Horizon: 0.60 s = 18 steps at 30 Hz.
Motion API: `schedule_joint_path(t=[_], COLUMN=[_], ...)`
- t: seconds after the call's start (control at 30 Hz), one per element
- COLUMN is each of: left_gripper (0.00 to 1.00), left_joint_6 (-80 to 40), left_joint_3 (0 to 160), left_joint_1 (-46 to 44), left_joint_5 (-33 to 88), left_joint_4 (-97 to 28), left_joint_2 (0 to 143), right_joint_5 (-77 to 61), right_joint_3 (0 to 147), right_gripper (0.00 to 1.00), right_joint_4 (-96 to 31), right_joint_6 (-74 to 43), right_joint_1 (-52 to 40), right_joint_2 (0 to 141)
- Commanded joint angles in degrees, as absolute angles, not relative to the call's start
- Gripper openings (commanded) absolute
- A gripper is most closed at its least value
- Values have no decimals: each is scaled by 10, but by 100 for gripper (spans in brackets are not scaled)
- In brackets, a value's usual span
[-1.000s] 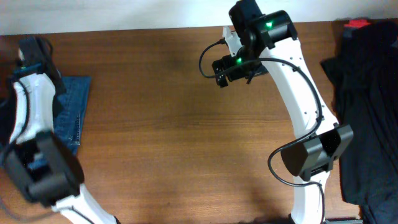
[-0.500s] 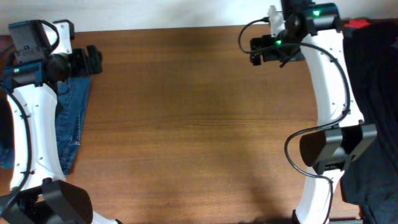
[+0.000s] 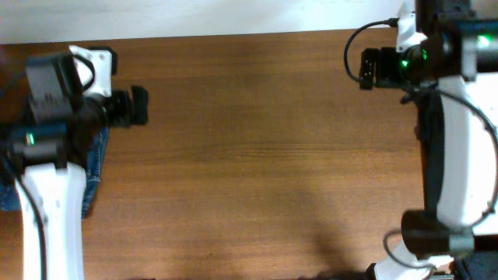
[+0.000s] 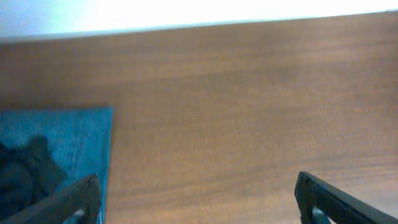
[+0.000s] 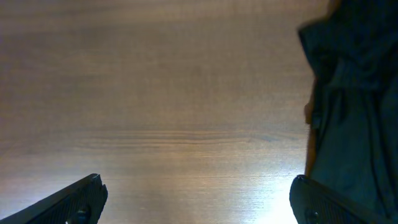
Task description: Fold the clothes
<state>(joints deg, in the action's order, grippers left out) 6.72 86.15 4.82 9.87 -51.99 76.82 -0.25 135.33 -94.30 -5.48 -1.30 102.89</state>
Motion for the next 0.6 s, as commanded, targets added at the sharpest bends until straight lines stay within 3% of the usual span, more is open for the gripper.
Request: schedule_joint_path(t=[0.0,0.27,0.57], left_gripper=[99,99,99], left_joint_6=[91,91,91], left_joint_3=[760,612,590], left_joint_1=[42,42,42], left_joint_5=[73,74,75], left_joint_4=[-481,-420,-431], left_joint_2=[668,465,393], right_joint_5=[32,49,48], right_joint_3=[1359,1286,809], right_gripper=[99,99,99], right_joint_4=[-941,-936,-726], right_joint_6=[-79,-81,-80], right_joint_1=[-38,-72,-72], right_joint_2=[975,870,550])
